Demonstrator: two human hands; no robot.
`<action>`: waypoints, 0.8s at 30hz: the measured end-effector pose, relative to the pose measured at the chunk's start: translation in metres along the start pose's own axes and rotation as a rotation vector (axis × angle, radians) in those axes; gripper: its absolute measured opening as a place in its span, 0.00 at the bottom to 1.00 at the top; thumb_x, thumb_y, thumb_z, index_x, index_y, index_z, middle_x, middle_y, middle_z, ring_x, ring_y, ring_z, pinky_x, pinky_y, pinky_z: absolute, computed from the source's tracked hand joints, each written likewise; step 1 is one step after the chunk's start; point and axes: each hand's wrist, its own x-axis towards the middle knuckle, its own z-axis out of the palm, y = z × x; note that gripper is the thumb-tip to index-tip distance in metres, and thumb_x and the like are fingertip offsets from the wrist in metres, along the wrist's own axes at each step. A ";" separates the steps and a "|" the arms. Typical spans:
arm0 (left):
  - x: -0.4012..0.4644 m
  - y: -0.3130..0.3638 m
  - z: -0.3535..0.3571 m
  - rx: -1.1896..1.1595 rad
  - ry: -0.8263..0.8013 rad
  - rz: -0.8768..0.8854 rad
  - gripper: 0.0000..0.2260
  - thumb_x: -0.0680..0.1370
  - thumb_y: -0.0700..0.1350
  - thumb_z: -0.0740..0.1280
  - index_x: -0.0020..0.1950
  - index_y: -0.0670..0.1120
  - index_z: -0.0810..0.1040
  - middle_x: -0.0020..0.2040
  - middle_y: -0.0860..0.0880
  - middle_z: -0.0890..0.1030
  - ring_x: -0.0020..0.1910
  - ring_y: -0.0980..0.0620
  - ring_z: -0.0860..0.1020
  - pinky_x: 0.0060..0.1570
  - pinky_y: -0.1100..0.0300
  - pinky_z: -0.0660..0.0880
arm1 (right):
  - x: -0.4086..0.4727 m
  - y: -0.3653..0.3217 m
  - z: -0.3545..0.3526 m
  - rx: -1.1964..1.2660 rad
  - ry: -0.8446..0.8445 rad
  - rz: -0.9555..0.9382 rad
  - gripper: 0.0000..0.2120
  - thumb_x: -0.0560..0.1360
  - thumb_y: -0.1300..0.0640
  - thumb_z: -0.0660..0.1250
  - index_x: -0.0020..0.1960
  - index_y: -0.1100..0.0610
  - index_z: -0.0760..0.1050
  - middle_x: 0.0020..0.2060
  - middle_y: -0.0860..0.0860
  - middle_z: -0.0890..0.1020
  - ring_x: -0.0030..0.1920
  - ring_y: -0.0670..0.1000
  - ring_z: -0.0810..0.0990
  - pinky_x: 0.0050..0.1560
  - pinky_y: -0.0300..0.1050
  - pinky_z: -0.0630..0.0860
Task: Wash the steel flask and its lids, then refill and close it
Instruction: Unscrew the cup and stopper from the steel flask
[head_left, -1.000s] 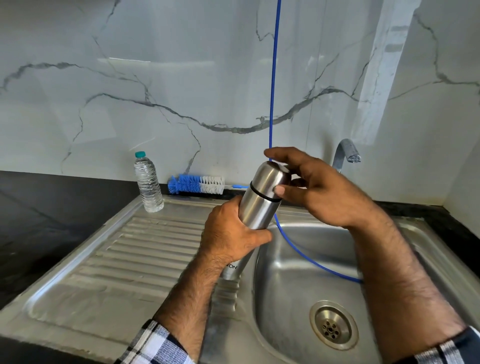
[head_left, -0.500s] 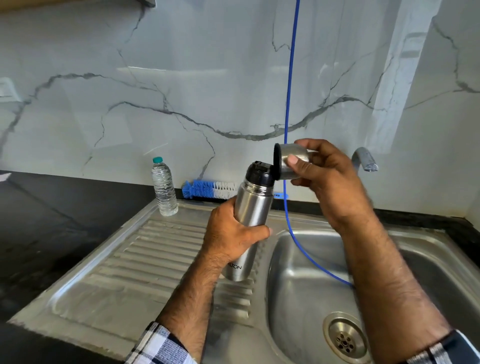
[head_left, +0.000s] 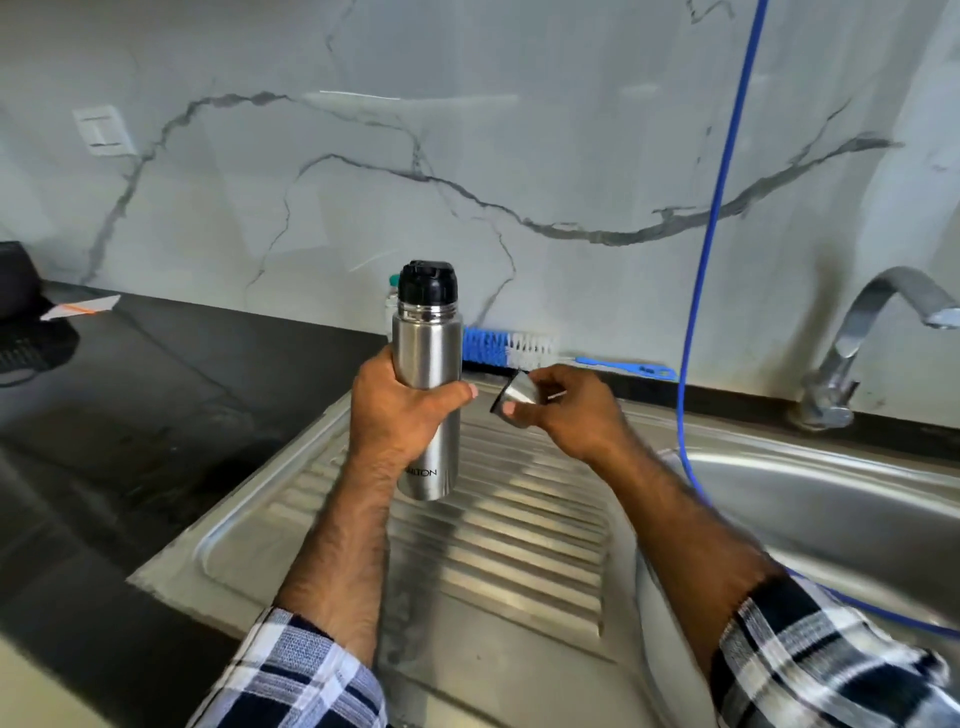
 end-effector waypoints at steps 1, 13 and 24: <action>0.002 0.000 -0.002 -0.010 0.011 0.005 0.22 0.63 0.46 0.86 0.52 0.51 0.82 0.43 0.53 0.85 0.41 0.53 0.85 0.43 0.55 0.82 | 0.005 0.003 0.006 -0.092 -0.006 0.006 0.24 0.67 0.47 0.85 0.59 0.52 0.83 0.49 0.47 0.86 0.49 0.49 0.86 0.52 0.47 0.82; 0.003 0.000 -0.009 -0.038 0.036 0.016 0.21 0.64 0.46 0.86 0.48 0.57 0.78 0.43 0.55 0.84 0.41 0.56 0.84 0.40 0.58 0.81 | 0.004 0.003 0.026 -0.335 -0.146 0.065 0.28 0.68 0.44 0.84 0.63 0.48 0.79 0.51 0.44 0.82 0.50 0.43 0.79 0.46 0.42 0.75; 0.000 0.001 -0.007 -0.018 0.006 0.015 0.26 0.64 0.48 0.86 0.58 0.47 0.82 0.45 0.52 0.85 0.43 0.53 0.85 0.43 0.54 0.84 | -0.002 0.001 0.011 -0.407 -0.188 0.044 0.38 0.66 0.46 0.86 0.71 0.49 0.75 0.64 0.47 0.81 0.60 0.48 0.78 0.60 0.47 0.76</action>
